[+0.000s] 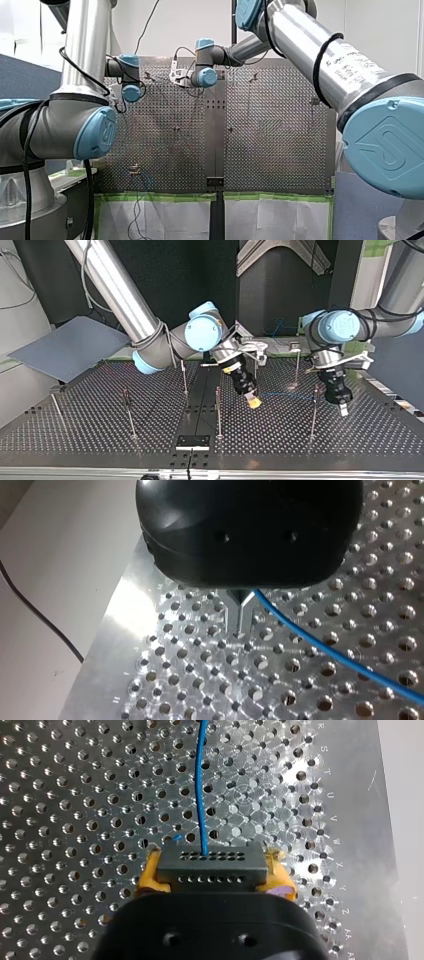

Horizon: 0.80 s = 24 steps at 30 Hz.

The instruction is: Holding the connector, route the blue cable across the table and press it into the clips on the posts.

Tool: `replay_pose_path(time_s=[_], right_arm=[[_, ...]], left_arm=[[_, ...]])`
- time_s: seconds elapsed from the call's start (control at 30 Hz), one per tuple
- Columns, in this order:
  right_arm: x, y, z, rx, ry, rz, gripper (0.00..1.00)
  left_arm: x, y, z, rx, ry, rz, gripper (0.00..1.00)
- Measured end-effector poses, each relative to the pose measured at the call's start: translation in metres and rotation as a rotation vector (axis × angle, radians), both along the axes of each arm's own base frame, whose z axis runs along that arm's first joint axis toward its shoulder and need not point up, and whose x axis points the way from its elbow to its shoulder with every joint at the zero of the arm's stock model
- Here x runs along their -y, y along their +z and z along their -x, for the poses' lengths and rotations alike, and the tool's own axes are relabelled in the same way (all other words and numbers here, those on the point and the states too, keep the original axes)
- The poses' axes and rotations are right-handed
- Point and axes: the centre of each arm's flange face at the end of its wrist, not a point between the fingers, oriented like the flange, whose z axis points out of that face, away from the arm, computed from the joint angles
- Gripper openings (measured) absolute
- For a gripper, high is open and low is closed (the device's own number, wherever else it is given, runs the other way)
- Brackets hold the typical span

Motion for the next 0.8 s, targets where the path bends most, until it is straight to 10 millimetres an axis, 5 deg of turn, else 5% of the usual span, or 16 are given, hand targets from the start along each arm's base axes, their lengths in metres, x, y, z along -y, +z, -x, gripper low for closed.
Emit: replay_pose_path(time_s=[0.2,0.27,0.3,0.33,0.37,0.4,0.47,0.8], right_arm=[[0.000,0.000,0.000,-0.003,-0.002,0.005,0.00],[0.001,0.000,0.000,-0.006,-0.004,0.009,0.00],[0.001,0.000,0.000,-0.007,-0.006,0.010,0.00],[0.001,0.000,0.000,-0.008,-0.007,0.011,0.00],[0.001,0.000,0.000,-0.009,-0.009,0.013,0.00],[0.001,0.000,0.001,-0.009,-0.010,0.014,0.00],[0.001,0.000,0.001,-0.011,-0.011,0.015,0.00],[0.003,0.001,0.002,-0.023,-0.037,0.032,0.00]], left_arm=[[-0.002,0.000,-0.001,0.002,-0.019,0.001,0.00],[-0.002,0.000,-0.002,0.006,-0.028,0.012,0.20],[-0.002,0.000,-0.001,0.007,-0.031,0.018,0.20],[-0.002,-0.001,-0.001,0.007,-0.036,0.028,0.33],[-0.002,-0.002,-0.001,0.005,-0.038,0.035,0.56],[-0.002,-0.003,-0.001,0.002,-0.041,0.043,0.56],[-0.002,-0.005,0.001,-0.008,-0.045,0.063,0.97],[-0.010,-0.010,0.012,-0.073,0.009,0.135,1.00]])
